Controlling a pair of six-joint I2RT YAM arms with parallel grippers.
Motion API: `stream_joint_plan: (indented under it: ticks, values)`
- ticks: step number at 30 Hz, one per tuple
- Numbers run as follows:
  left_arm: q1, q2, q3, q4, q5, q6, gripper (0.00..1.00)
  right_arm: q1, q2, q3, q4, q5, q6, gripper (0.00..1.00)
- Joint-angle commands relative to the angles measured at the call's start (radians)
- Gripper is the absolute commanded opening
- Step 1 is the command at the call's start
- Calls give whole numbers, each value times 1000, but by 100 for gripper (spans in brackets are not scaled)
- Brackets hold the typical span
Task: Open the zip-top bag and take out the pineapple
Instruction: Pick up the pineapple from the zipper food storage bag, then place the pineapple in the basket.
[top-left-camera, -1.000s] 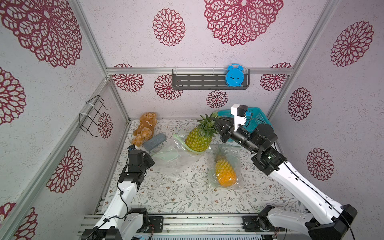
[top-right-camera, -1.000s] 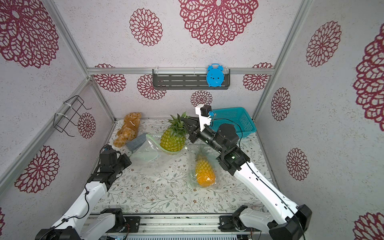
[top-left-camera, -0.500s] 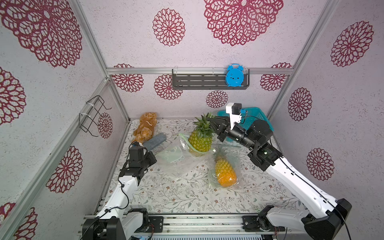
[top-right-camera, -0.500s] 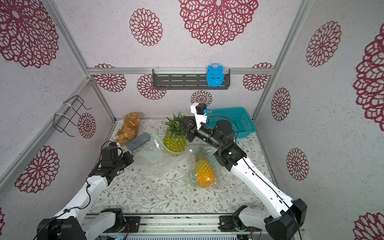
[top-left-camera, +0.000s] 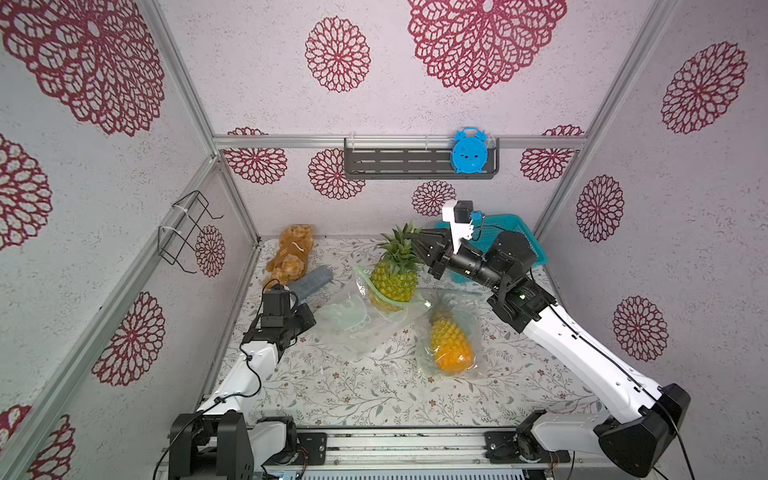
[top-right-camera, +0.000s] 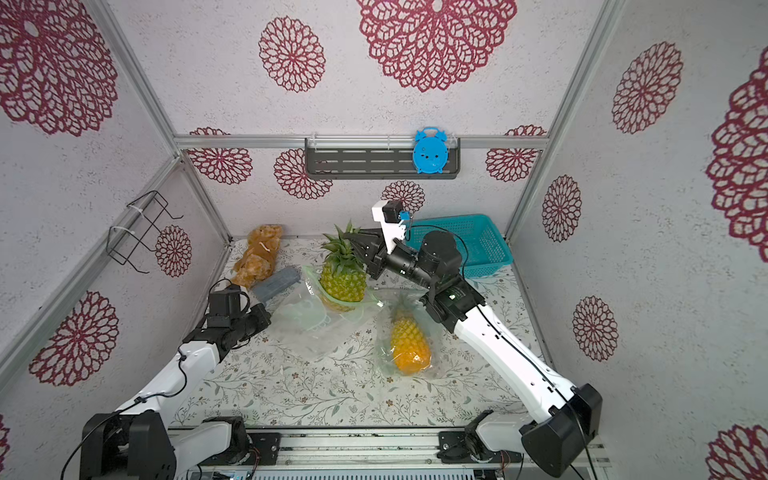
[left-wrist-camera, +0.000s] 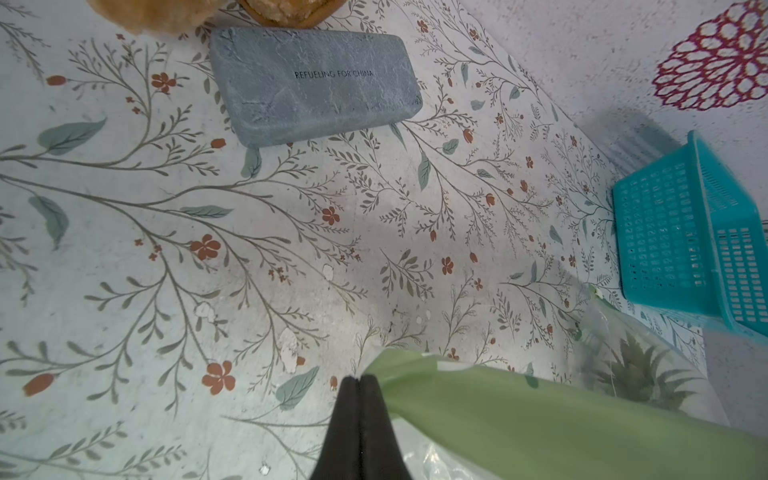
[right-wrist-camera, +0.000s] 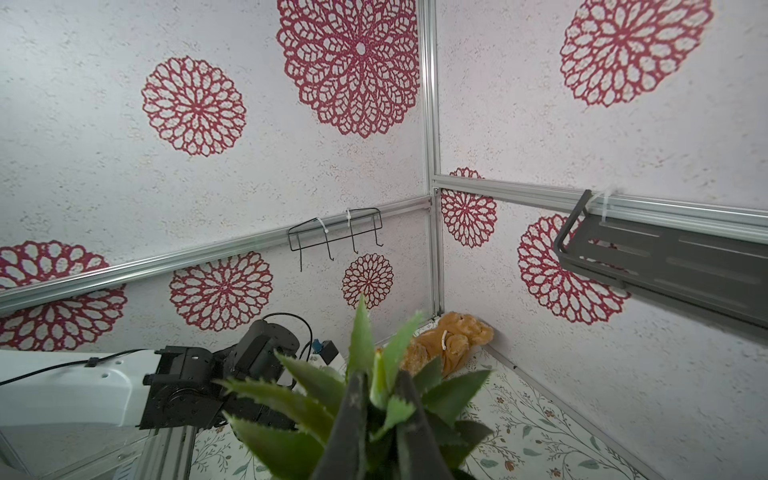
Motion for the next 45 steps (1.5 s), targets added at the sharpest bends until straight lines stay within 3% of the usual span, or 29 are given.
stream_joint_plan:
  ticks: [1,27,45]
  values:
    - [7,6,23,-29,-9,23,0,-4,-72,58,207,13,4,0]
    - [7,-41,24,-115,-218,23,0,-6,-242,-87,243,270,-71,0]
    - [10,-207,46,-195,-292,-7,0,-34,-246,-85,122,428,-116,0]
